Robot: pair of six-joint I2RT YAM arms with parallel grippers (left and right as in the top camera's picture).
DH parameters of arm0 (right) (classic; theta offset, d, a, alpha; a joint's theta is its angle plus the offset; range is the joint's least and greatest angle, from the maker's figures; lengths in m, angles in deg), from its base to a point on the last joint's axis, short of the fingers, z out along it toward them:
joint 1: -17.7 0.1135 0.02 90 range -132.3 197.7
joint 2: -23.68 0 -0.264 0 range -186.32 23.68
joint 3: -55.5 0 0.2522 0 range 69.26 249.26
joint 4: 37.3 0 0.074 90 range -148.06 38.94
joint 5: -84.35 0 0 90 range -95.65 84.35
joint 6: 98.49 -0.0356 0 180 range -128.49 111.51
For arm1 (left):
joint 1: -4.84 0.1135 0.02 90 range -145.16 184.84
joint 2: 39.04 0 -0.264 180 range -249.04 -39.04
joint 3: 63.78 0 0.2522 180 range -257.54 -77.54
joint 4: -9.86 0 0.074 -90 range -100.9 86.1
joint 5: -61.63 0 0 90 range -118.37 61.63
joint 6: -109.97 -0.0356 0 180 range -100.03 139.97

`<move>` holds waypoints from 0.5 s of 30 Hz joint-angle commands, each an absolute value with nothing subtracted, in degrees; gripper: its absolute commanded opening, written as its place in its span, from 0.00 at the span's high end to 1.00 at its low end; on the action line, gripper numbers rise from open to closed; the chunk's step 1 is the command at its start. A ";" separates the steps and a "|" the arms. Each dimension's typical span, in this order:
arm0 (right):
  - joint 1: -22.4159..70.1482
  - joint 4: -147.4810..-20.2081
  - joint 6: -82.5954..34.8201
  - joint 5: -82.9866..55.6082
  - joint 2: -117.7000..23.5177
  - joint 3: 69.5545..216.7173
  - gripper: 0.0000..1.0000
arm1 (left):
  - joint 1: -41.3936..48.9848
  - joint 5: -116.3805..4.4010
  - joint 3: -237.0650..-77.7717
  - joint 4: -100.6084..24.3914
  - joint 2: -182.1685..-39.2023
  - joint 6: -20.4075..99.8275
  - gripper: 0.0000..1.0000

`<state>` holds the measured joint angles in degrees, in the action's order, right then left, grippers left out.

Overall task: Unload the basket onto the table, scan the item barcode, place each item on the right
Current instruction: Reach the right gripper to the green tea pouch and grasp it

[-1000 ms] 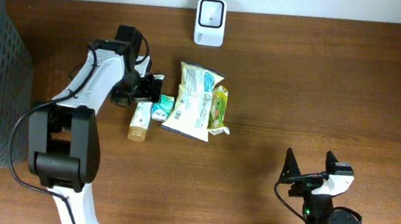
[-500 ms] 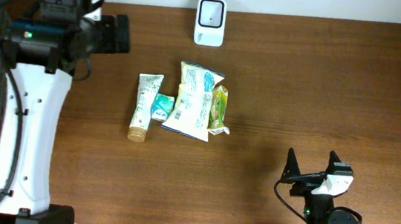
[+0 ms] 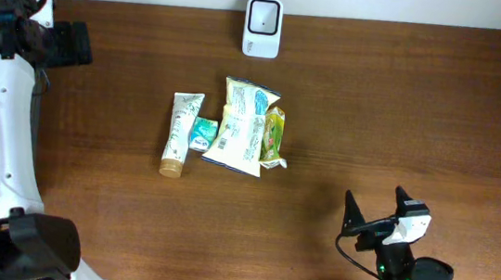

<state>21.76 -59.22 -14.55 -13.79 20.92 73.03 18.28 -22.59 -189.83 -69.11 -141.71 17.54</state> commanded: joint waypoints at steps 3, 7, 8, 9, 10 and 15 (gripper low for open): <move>21.43 -64.62 -14.66 -21.70 4.68 92.37 0.01 | 18.41 -23.64 -189.66 -69.16 -142.83 16.22 0.01; 21.43 -78.50 -14.69 -29.48 -18.12 112.61 0.01 | 18.41 -23.64 -189.66 -69.16 -142.83 16.22 0.01; 21.47 -83.75 -14.69 -30.75 -24.74 119.10 0.01 | 18.41 -23.64 -189.66 -69.16 -142.83 16.22 0.01; 21.54 -88.05 -14.69 -30.99 -29.75 124.09 0.01 | 18.41 -23.64 -189.66 -69.16 -142.83 16.22 0.01; 21.54 -94.54 -14.69 -31.89 -37.88 131.67 0.01 | 18.41 -23.64 -189.66 -69.16 -142.83 16.22 0.01; 21.52 -96.90 -14.97 -43.95 -59.78 141.49 0.01 | 18.41 -23.64 -189.66 -69.16 -142.85 16.22 0.01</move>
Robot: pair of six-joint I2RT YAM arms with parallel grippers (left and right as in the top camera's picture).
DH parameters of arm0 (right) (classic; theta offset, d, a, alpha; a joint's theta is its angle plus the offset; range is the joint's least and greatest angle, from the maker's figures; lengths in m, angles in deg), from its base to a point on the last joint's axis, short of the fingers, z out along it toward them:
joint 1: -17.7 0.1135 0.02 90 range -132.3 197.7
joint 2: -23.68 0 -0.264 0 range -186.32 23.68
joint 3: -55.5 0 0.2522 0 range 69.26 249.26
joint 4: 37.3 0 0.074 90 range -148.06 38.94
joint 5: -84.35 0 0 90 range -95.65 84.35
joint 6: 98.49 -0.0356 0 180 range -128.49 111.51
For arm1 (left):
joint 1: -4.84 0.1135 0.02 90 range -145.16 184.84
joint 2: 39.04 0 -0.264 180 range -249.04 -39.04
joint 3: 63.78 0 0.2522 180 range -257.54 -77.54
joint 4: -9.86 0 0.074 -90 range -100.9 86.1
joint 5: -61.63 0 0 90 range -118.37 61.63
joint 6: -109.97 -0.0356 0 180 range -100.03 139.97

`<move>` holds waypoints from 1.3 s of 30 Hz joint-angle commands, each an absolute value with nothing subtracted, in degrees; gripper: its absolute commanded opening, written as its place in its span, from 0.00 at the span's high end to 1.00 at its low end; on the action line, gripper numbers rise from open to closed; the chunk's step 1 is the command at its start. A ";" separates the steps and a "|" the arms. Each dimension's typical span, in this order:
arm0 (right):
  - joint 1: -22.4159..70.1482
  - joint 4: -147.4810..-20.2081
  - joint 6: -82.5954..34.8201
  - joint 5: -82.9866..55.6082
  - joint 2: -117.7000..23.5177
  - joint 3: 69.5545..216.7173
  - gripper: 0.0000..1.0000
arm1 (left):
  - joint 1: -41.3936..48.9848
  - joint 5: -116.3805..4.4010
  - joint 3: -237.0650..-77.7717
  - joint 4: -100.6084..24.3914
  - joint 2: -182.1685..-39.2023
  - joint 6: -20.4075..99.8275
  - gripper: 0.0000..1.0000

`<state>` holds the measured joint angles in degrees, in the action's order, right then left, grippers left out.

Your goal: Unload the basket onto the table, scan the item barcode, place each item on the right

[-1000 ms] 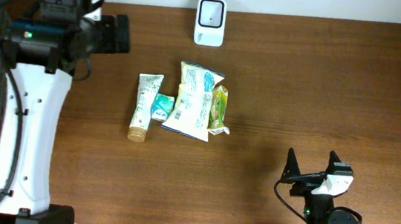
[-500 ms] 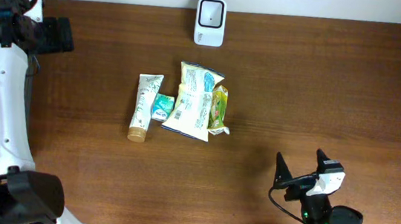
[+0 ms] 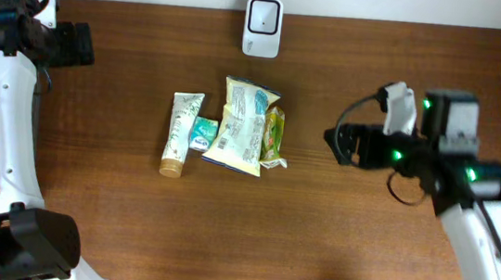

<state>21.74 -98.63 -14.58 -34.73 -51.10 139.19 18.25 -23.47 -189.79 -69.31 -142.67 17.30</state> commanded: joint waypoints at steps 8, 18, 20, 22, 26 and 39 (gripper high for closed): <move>32.88 -88.27 -23.10 -38.97 -81.79 141.49 0.30 | 18.41 -23.64 -189.66 -69.16 -142.85 16.22 0.01; 37.45 -82.74 -33.68 -30.77 -89.42 141.49 0.66 | 18.41 -23.64 -189.66 -69.16 -142.85 16.22 0.01; 37.38 -83.02 -33.64 -30.64 -89.42 141.49 0.83 | 18.41 -23.64 -189.66 -69.16 -142.85 16.22 0.01; 36.05 -84.69 -30.47 -33.11 -88.96 141.57 0.85 | 18.41 -23.64 -189.66 -69.16 -142.85 16.22 0.01; 27.26 -89.60 -12.50 -49.87 -87.56 141.59 0.86 | 18.41 -23.64 -189.66 -69.16 -142.85 16.22 0.01; 20.53 -106.41 3.21 -35.99 -87.56 141.59 0.87 | 18.41 -23.64 -189.66 -69.16 -142.85 16.22 0.01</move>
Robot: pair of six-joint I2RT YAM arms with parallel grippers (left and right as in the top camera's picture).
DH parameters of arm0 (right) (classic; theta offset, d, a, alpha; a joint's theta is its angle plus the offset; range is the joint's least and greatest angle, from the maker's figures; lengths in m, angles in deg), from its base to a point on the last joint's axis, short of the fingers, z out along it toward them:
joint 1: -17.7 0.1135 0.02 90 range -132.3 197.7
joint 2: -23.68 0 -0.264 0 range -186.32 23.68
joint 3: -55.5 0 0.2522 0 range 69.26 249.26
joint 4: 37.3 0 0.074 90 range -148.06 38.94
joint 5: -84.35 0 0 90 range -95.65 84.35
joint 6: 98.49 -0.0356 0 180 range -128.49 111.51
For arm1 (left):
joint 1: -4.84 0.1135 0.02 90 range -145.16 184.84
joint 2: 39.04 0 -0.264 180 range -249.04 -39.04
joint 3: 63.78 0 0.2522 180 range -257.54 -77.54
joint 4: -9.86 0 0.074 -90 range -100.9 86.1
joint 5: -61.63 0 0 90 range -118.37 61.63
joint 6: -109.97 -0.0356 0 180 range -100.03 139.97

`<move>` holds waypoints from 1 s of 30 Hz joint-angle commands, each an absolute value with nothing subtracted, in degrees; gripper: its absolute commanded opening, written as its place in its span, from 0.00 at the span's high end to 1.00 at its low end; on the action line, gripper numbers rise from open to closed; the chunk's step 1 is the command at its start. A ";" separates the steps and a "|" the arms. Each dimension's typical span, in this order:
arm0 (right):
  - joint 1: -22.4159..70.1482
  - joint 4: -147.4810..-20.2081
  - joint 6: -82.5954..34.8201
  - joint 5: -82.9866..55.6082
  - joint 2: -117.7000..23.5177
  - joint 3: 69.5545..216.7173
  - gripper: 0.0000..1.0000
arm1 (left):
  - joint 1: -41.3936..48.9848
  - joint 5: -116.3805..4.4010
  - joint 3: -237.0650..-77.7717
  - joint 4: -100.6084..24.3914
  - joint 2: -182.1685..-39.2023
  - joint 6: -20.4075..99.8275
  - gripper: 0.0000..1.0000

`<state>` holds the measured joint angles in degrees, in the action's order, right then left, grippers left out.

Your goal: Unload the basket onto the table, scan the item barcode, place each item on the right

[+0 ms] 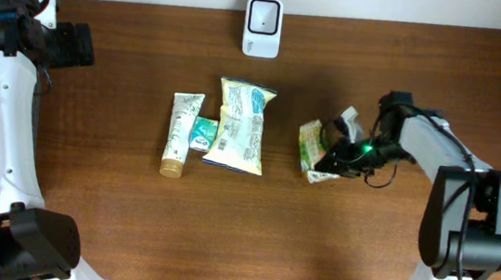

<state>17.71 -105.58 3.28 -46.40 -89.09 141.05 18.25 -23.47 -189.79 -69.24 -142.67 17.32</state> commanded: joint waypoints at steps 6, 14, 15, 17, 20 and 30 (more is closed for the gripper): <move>20.86 -112.73 -5.81 -20.43 -87.56 148.94 0.56 | 18.41 -23.64 -189.66 -69.16 -142.85 16.22 0.01; 34.52 -119.13 -4.28 -24.28 -88.52 156.98 0.42 | 18.41 -23.64 -189.66 -69.16 -142.85 16.22 0.01; 35.85 -118.43 -4.39 -24.30 -88.89 155.58 0.50 | 18.41 -23.64 -189.66 -69.16 -142.85 16.22 0.01; 37.19 -116.73 -4.50 -24.15 -89.31 152.13 0.60 | 18.41 -23.64 -189.66 -69.16 -142.85 16.22 0.01; 35.88 -116.49 -8.24 -16.10 -89.31 148.87 0.63 | 18.41 -23.64 -189.66 -69.16 -142.85 16.22 0.01; 16.88 -111.48 -15.76 -6.07 -89.31 148.57 0.65 | 18.41 -23.64 -189.66 -69.16 -142.85 16.22 0.01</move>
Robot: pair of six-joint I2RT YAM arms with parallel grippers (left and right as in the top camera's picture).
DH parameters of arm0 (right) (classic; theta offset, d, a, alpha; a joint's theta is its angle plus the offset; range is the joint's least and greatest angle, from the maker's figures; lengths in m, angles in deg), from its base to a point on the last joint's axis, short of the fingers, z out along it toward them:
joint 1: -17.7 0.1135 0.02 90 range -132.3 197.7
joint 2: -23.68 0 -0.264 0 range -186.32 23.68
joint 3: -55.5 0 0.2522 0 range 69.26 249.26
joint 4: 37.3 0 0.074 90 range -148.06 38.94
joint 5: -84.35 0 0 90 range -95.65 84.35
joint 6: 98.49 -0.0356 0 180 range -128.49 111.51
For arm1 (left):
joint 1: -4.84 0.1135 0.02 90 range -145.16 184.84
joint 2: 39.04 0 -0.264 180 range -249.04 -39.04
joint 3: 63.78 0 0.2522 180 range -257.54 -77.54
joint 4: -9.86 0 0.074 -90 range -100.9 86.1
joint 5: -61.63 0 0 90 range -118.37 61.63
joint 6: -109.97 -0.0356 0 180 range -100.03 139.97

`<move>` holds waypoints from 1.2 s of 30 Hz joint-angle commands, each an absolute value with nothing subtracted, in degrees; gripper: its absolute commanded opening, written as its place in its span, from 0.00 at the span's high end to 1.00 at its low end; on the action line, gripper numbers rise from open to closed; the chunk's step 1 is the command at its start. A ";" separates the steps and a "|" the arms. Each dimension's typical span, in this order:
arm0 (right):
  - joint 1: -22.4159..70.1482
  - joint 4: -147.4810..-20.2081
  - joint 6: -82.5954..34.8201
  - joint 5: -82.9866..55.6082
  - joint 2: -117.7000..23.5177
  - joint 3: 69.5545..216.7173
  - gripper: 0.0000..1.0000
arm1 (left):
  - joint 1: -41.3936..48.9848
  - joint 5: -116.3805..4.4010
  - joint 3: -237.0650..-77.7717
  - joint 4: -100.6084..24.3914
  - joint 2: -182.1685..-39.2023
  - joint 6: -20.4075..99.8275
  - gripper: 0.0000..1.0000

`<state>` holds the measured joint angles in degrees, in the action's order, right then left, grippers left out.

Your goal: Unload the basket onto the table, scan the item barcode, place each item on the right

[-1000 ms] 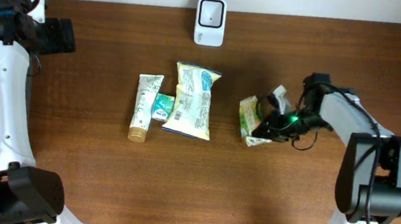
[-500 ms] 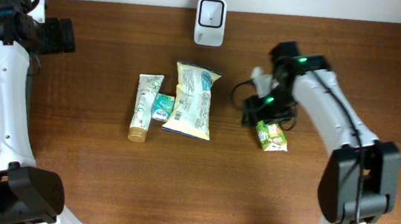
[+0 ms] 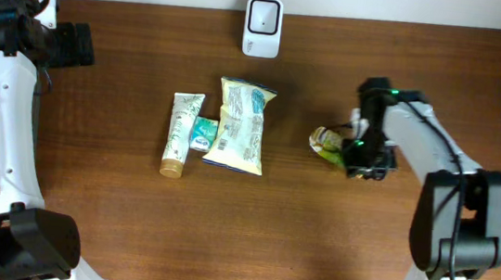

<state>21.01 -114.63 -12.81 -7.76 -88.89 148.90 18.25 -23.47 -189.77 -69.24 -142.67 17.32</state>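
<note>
A white barcode scanner [image 3: 264,15] stands at the table's far edge, centre. My right gripper [image 3: 343,148] is shut on a small green packet [image 3: 327,144], held right of the item pile. A white-and-yellow snack bag [image 3: 242,126], a cream tube [image 3: 178,133] and a small teal item [image 3: 203,134] lie together mid-table. My left gripper [image 3: 76,45] sits far left near the back edge; its jaws cannot be made out.
The left arm's white body runs down the left side of the table. The right arm [image 3: 441,188] reaches in from the lower right. The wall edge lies just behind the scanner.
The green packet has turned in my right gripper and now looks smaller and more end-on. The gripper's wrist has rotated and shifted slightly. The left arm is unchanged.
My right gripper first stood near the front right edge, with the green packet lying against the snack bag. Then it hovered right of the pile. Later it held the packet away from the pile, and now holds it rotated in the same area.
</note>
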 commanded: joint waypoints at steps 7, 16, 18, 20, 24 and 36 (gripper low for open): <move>16.42 -98.30 -22.25 -38.25 -88.89 149.64 0.61 | 18.41 -23.64 -189.66 -69.16 -142.85 16.22 0.01; 33.28 -100.07 -47.38 -15.43 -86.27 152.90 0.01 | 18.41 -23.64 -189.66 -69.16 -142.85 16.22 0.01; 34.59 -99.59 -47.71 -15.16 -87.34 152.79 0.01 | 18.41 -23.64 -189.66 -69.16 -142.85 16.22 0.01; 34.72 -99.59 -48.67 -13.24 -89.00 152.76 0.01 | 18.41 -23.64 -189.66 -69.16 -142.85 16.22 0.01; 34.81 -99.66 -49.44 -10.14 -92.11 152.72 0.25 | 18.41 -23.64 -189.66 -69.16 -142.85 16.22 0.01; 37.03 -113.43 -36.11 15.39 -90.77 157.53 0.96 | 18.41 -23.64 -189.66 -69.16 -142.85 16.22 0.01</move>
